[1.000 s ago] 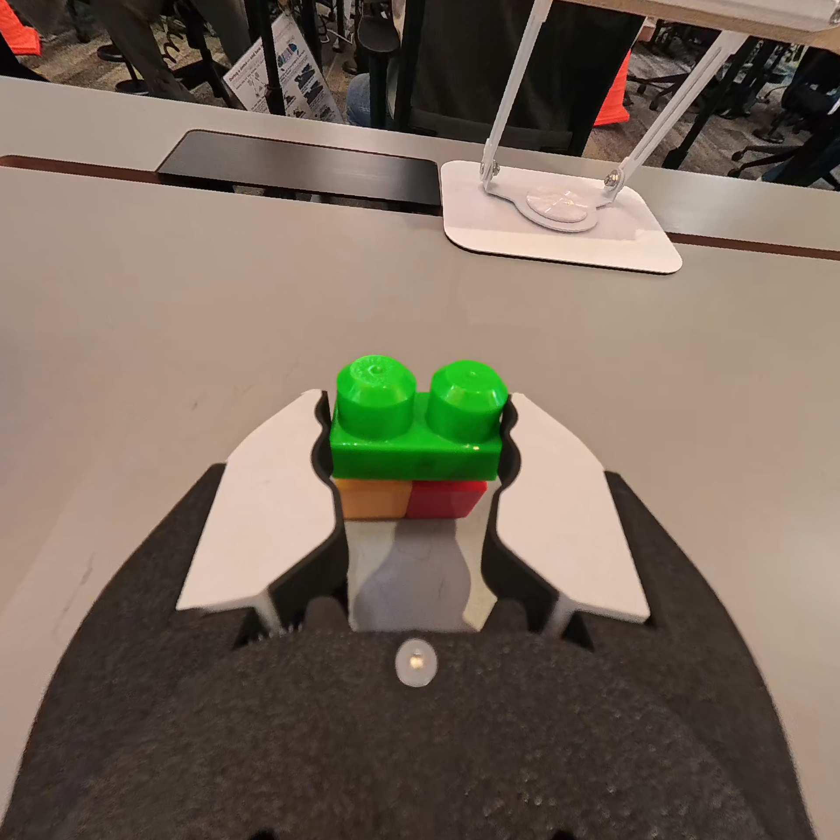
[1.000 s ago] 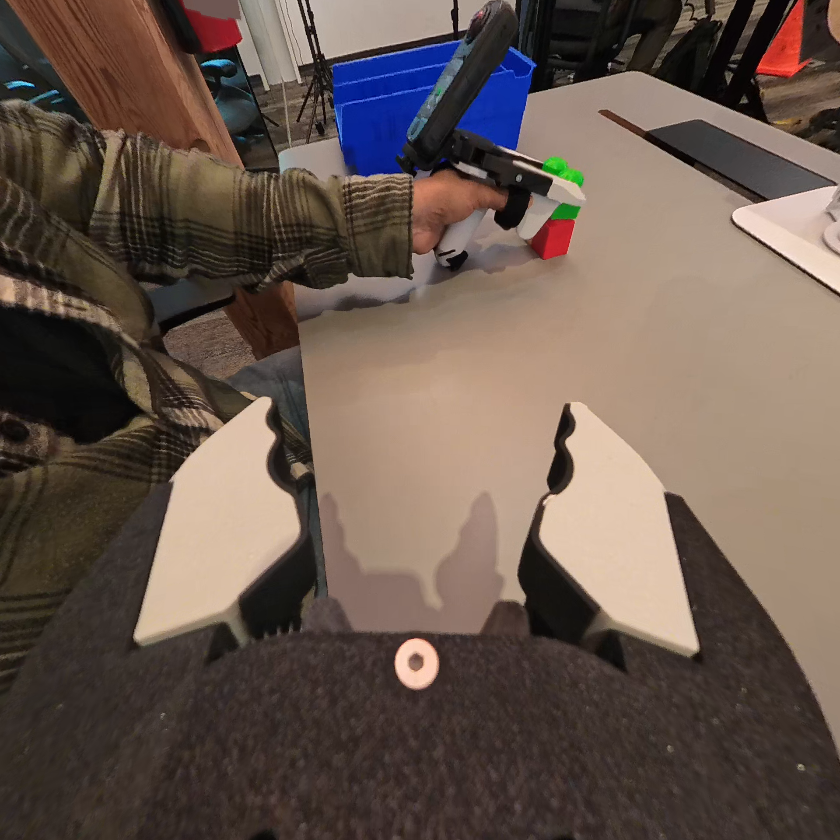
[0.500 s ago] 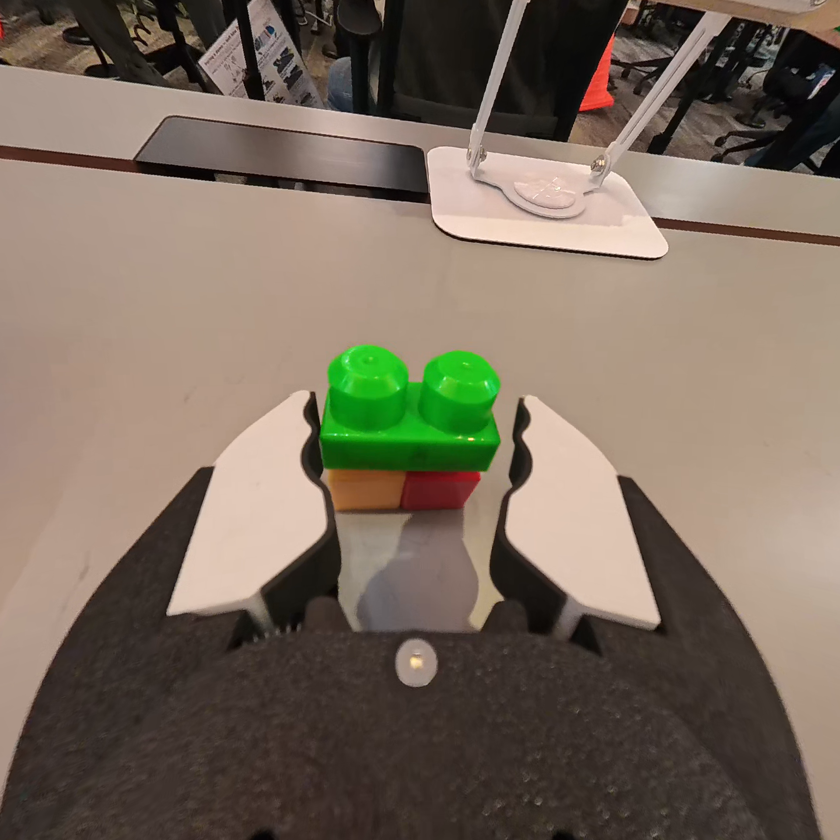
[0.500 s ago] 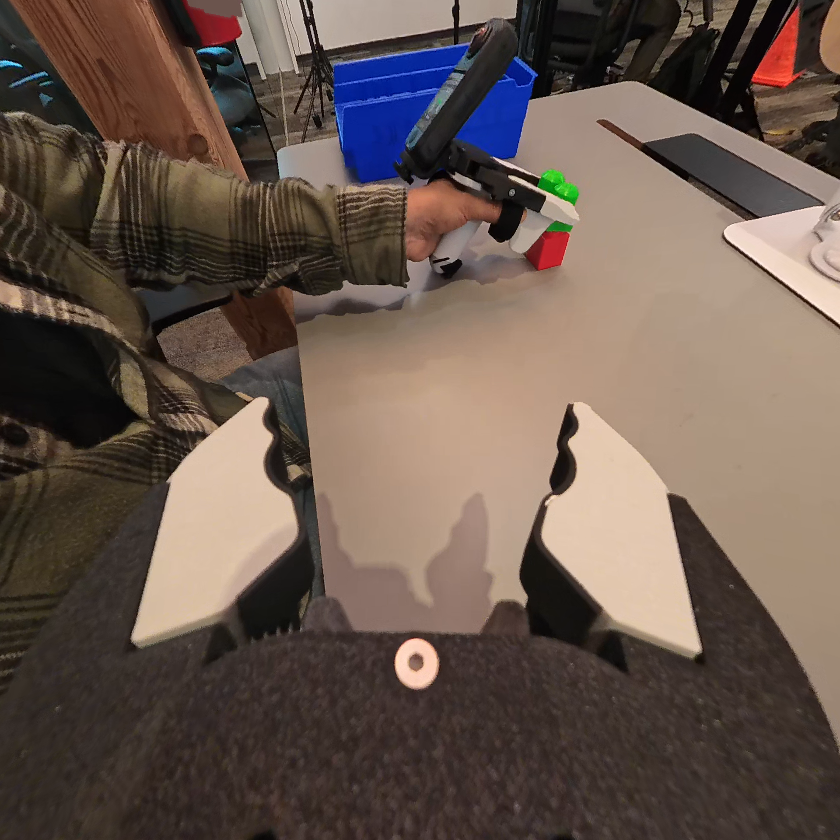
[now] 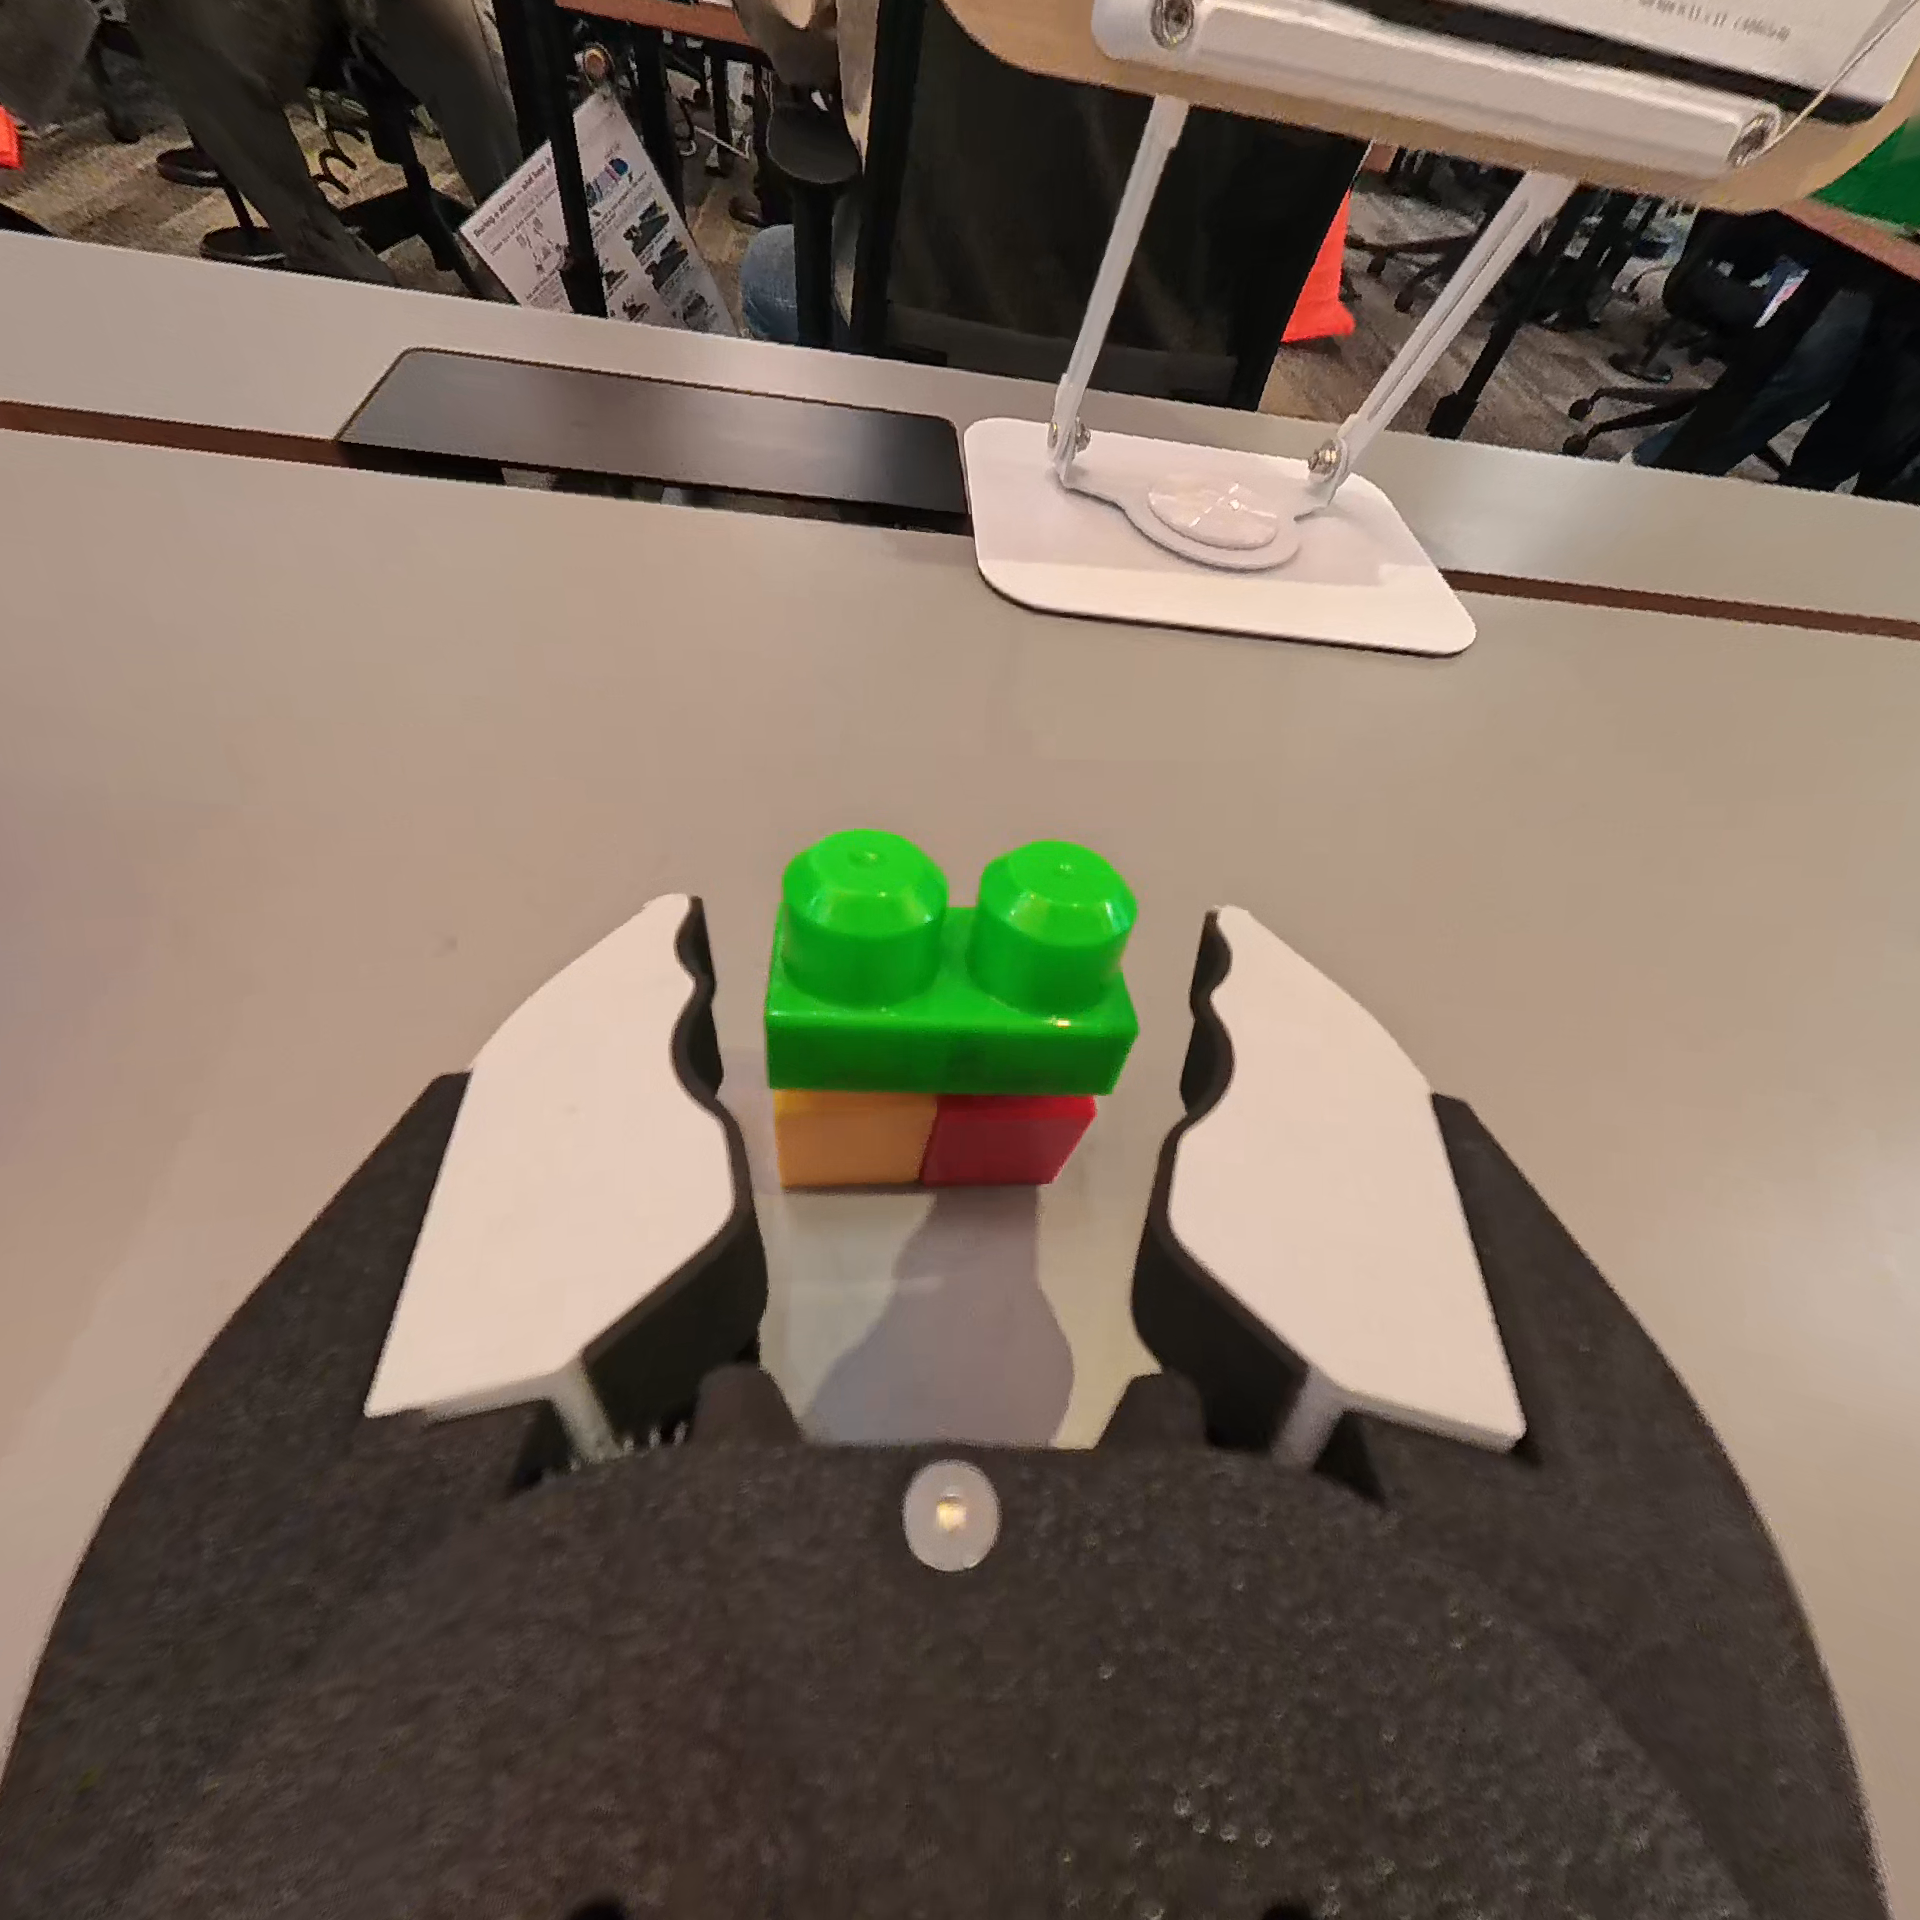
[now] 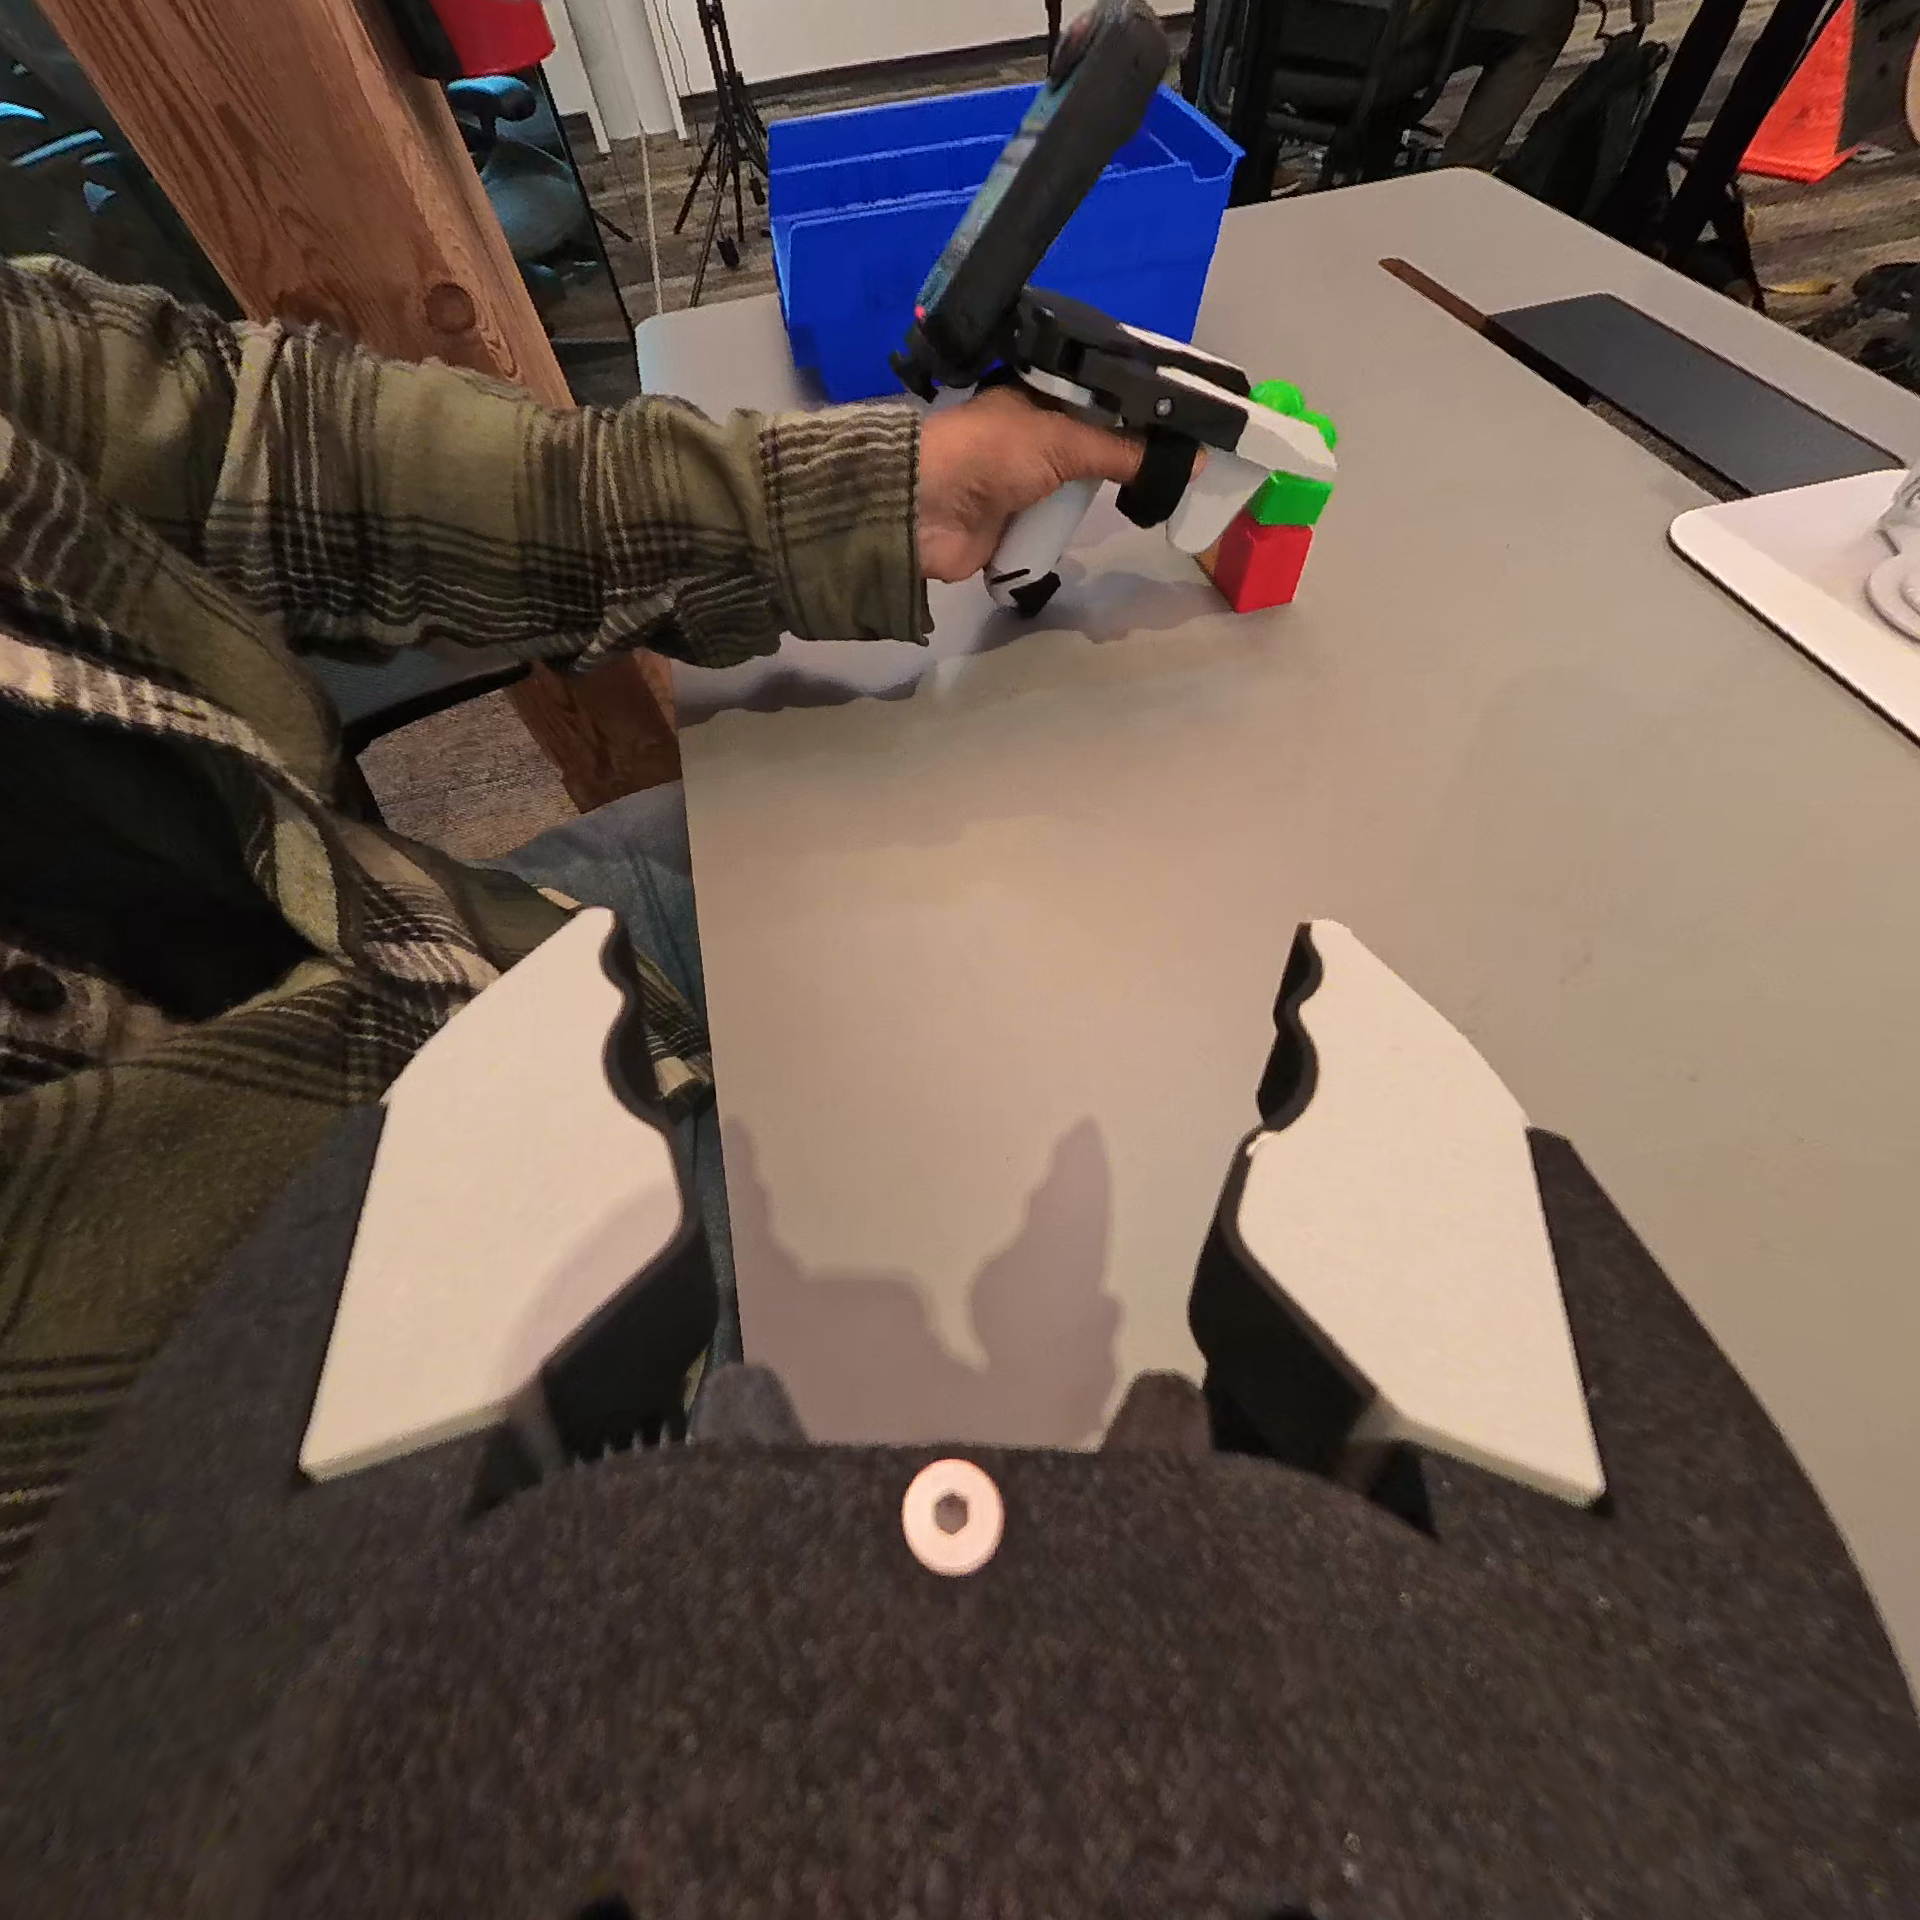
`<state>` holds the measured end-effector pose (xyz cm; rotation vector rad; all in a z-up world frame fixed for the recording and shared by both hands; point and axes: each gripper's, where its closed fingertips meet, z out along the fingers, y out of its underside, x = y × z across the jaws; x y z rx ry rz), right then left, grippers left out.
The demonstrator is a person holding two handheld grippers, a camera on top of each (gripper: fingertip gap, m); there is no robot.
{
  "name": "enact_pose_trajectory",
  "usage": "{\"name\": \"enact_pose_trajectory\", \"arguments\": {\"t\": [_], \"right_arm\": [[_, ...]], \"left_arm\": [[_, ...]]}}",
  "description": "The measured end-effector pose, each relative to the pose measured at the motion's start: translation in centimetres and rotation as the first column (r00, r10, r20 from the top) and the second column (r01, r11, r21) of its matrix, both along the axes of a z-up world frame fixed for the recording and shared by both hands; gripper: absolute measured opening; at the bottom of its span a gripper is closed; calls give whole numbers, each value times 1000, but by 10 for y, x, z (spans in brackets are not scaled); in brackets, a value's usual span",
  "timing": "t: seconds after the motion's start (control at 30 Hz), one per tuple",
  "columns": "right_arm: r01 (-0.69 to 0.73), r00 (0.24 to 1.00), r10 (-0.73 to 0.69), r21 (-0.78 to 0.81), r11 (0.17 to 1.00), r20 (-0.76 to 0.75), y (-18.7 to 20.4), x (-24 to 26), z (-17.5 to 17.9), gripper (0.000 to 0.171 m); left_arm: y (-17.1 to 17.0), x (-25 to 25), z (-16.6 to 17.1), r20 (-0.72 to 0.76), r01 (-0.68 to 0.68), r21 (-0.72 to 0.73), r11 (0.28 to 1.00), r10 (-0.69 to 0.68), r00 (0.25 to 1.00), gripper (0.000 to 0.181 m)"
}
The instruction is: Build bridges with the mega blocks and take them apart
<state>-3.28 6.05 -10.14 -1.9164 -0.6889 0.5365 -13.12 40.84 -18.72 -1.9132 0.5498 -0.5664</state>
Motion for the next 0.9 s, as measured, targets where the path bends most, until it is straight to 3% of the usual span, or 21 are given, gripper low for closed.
{"name": "enact_pose_trajectory", "arguments": {"t": [0.13,0.27,0.4,0.6,0.77,0.9], "right_arm": [[-1,1000,2,-6,1000,6,4,-1,0,116],[-15,1000,16,-32,999,27,14,-6,1,116],[-30,996,35,-59,998,76,41,-11,5,115],[-65,987,78,-98,993,140,119,-29,9,115],[-118,969,148,-156,981,197,195,-58,5,113],[-138,941,199,-227,964,273,251,-76,-13,111]], "left_arm": [[-3,-5,16,57,13,6,1000,-13,998,90],[-8,-26,54,149,46,60,997,-55,987,92],[-16,-48,88,183,233,183,955,-266,946,88],[-23,-67,91,231,569,220,792,-609,759,82],[-17,-69,97,164,689,353,633,-767,621,80],[-21,-63,82,60,803,341,490,-863,501,80]]}}
